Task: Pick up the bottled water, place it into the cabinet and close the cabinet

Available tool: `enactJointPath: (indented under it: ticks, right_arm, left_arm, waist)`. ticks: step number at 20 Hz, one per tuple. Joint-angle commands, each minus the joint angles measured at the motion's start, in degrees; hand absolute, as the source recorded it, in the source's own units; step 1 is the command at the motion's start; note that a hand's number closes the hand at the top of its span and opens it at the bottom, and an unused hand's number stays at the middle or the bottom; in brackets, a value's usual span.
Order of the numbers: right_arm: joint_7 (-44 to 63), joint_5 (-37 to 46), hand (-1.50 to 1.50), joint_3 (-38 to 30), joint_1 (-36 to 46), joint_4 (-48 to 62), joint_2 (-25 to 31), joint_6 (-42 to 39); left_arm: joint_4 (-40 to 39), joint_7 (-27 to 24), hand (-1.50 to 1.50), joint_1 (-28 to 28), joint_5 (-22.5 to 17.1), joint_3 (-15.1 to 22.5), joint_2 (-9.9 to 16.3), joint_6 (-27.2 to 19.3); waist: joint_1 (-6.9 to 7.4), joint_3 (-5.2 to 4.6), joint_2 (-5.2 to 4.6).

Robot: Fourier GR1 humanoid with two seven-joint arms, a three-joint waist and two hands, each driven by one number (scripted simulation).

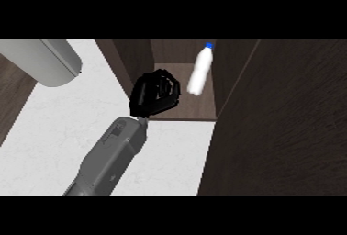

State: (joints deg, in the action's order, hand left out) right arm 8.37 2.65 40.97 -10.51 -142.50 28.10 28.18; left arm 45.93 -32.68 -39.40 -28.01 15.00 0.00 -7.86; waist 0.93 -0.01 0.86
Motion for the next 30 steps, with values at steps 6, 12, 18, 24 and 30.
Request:
enactJointPath:
  ticks: [6, 12, 18, 24, 30]
  right_arm:
    - [3.23, 4.09, 1.50, 3.09, -1.11, -5.96, 3.58, -0.89]
    - [4.28, -1.14, 1.50, 7.68, 2.73, -4.72, 4.96, -6.90]
    - [11.86, -1.28, 1.50, 11.16, 10.36, -5.80, 1.29, -9.38]
    - [16.38, 0.83, 1.50, 12.33, 14.62, -5.14, -3.87, -7.77]
    - [22.61, 3.32, 1.50, 10.07, 28.88, 7.12, -16.47, -6.03]
  left_arm:
    - [28.78, 5.19, 1.50, 25.04, -2.43, 4.15, 6.94, 1.11]
    - [45.97, 7.03, 1.50, 40.89, -1.58, 9.68, 9.49, -1.14]
    - [59.95, 6.18, 1.50, 53.27, -0.53, 10.67, 14.81, -2.47]
    - [69.21, 3.86, 1.50, 63.99, -2.52, 7.05, 21.78, 1.24]
    - [73.03, 3.18, 1.50, 68.72, -5.28, 3.13, 24.88, 4.07]
  waist:
    - [1.04, -0.05, 0.25]
    - [1.33, 0.02, -0.08]
    - [1.58, -0.13, -0.27]
    - [0.94, -0.18, -0.22]
    - [0.97, -0.20, -0.62]
